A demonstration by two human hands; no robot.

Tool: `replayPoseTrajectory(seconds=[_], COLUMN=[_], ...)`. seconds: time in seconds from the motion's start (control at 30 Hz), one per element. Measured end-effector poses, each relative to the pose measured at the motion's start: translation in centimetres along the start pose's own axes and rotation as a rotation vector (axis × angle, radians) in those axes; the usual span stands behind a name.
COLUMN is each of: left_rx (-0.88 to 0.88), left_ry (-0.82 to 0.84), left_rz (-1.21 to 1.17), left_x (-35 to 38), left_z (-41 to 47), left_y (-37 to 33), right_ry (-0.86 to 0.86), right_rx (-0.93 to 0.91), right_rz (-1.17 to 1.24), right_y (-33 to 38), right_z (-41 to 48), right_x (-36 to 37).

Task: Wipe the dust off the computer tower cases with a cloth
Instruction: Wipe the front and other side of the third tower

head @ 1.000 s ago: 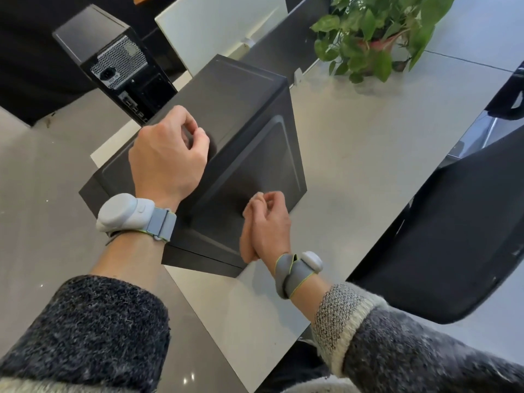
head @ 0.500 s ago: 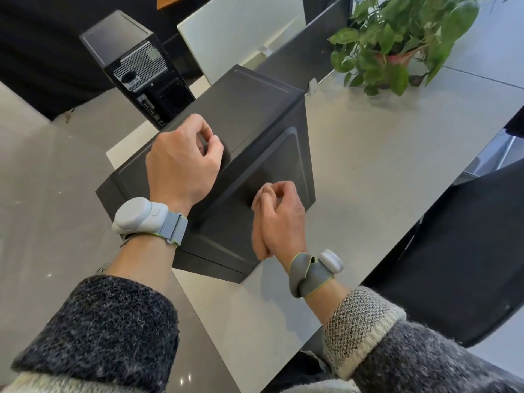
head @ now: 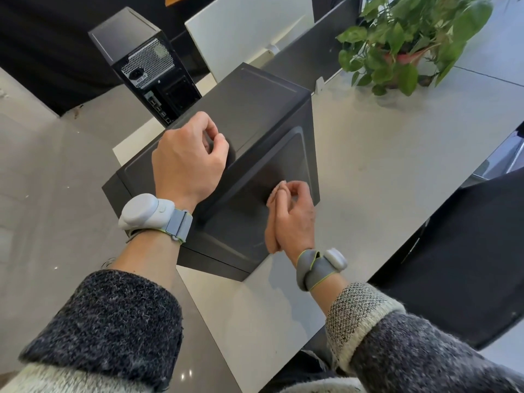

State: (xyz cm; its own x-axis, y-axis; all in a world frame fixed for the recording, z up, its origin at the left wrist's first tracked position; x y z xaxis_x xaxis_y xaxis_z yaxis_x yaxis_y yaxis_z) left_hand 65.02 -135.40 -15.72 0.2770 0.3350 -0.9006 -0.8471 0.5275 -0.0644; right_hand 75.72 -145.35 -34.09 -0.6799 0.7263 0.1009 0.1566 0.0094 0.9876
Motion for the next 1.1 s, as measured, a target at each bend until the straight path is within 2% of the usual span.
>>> replayPoseTrajectory(seconds=[0.1, 0.13, 0.2, 0.33, 0.4, 0.47, 0.57, 0.63, 0.73, 0.8, 0.9, 1.0, 1.03, 1.1], left_rx=[0.007, 0.012, 0.014, 0.008, 0.014, 0.014, 0.01, 0.003, -0.003, -0.003, -0.01, -0.013, -0.012, -0.005], left_ry=[-0.004, -0.002, 0.002, -0.003, 0.0, 0.004, 0.006, 0.004, 0.006, 0.005, 0.004, 0.004, 0.006, 0.009], left_rz=[0.006, 0.006, 0.006, 0.012, 0.013, 0.008, 0.006, 0.006, 0.009, 0.006, 0.006, 0.014, 0.015, 0.012], left_x=[0.1, 0.1, 0.2, 0.0, 0.2, 0.3, 0.3, 0.3, 0.3, 0.2, 0.2, 0.3, 0.4, 0.5], left_z=[-0.1, -0.1, 0.0, 0.1, 0.0, 0.0, 0.0, 0.0, 0.0, 0.0, 0.0, 0.0, 0.0, 0.0], left_y=[0.0, 0.0, 0.1, 0.3, 0.3, 0.2, 0.2, 0.2, 0.1, 0.2, 0.2, 0.2, 0.2, 0.2], right_ry=[0.064, 0.109, 0.133, 0.012, -0.031, -0.045, 0.045, 0.081, 0.014, -0.047, -0.092, 0.014, 0.024, -0.017], right_rx=[0.294, 0.337, 0.286, -0.063, -0.145, -0.068, 0.186, 0.145, -0.13, -0.217, -0.065, 0.214, 0.224, 0.091], right_rz=[-0.085, -0.146, -0.197, -0.026, -0.019, -0.043, -0.154, -0.214, -0.147, -0.081, -0.047, -0.175, -0.185, -0.129], right_y=[-2.7, -2.8, -1.3, 3.1, 2.8, 0.5, -1.1, -0.1, 3.5, 3.9, 1.1, -1.5, -1.4, 0.8], right_z=[1.0, 1.4, 1.9, 1.9, 1.6, 2.0, 3.1, 3.5, 3.2, 2.9, 3.8, 5.1, 5.4, 5.5], right_x=[-0.9, -1.3, -1.6, -0.8, -0.6, -0.9, -1.9, -2.4, -1.9, -1.2, -1.7, -3.0, -3.3, -3.2])
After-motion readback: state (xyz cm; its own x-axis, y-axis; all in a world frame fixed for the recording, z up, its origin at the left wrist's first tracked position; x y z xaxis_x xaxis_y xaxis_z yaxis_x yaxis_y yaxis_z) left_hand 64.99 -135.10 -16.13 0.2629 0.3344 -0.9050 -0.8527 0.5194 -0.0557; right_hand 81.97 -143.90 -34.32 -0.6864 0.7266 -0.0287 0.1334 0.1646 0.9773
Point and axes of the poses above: each hand's wrist, its own z-axis towards the middle knuckle, its own x-axis out of the palm, y = z × x, the point moved 2 cm from there along z, towards the middle knuckle, and after that the axes turned 10 degrees about z, right-handed, at the moved point
